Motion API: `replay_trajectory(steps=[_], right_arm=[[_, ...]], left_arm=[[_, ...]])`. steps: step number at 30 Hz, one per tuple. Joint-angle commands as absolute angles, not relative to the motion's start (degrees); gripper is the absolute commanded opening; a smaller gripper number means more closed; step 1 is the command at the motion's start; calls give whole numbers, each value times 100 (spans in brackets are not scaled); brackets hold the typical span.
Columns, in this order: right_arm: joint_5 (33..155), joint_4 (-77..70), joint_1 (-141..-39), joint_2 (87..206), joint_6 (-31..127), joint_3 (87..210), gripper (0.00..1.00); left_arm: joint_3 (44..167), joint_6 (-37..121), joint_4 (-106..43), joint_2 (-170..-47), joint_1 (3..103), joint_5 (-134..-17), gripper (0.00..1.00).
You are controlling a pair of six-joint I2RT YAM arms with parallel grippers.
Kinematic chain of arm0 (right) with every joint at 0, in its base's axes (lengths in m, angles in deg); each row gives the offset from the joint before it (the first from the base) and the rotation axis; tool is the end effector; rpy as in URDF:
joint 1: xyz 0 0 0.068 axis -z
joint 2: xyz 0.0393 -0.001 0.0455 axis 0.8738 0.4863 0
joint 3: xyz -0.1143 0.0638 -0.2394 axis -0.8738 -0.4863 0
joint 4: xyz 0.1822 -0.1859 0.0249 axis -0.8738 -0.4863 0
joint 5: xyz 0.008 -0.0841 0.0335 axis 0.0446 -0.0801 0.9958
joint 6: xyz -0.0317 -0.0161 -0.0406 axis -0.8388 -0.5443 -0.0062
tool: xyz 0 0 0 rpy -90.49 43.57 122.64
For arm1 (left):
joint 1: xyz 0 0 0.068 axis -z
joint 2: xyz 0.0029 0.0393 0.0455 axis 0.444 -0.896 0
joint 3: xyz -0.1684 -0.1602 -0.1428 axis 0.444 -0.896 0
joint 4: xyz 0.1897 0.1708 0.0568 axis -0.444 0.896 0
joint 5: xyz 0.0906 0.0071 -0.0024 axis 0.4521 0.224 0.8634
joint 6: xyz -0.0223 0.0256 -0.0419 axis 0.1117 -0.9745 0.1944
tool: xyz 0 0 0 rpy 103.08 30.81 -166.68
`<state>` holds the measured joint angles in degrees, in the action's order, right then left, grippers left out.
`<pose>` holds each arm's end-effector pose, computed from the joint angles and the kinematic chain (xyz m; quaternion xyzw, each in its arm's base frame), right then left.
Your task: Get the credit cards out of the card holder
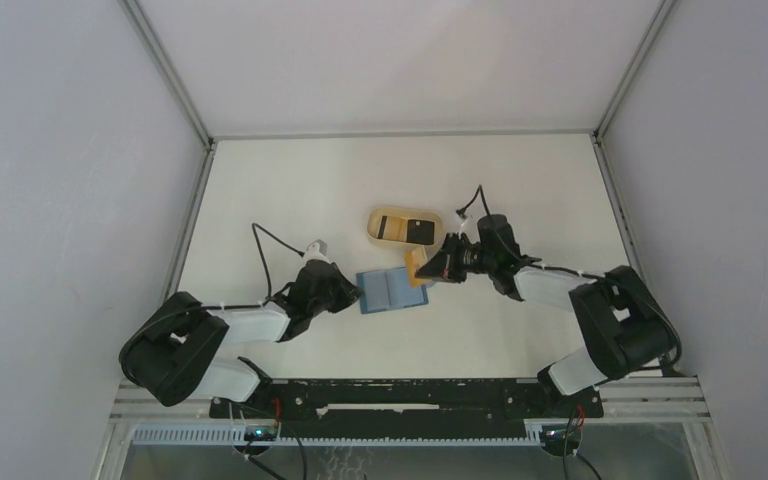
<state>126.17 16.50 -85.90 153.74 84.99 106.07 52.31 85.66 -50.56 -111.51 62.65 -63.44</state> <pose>0.2467 0.1401 0.1484 -0.0153 0.8526 0.4915 0.1765 0.1856 -0.1332 0.1215 -0.1647 0.8868 -0.2878 0.3219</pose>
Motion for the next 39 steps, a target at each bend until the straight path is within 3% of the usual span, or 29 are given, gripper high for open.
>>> replay_trajectory(steps=[1, 18, 39], right_arm=[[12120, 1527, -8621, 14765, 8551, 11260, 0], [11550, 2046, -8725, 17309, 9946, 13216, 0], [11340, 1661, -8954, 18052, 9996, 13890, 0]], left_arm=[[5128, 8337, -4119, -11419, 6274, -6301, 0], [5318, 8130, -4201, -11414, 6272, -6510, 0], [5138, 8176, -4313, -11317, 6270, -6455, 0]])
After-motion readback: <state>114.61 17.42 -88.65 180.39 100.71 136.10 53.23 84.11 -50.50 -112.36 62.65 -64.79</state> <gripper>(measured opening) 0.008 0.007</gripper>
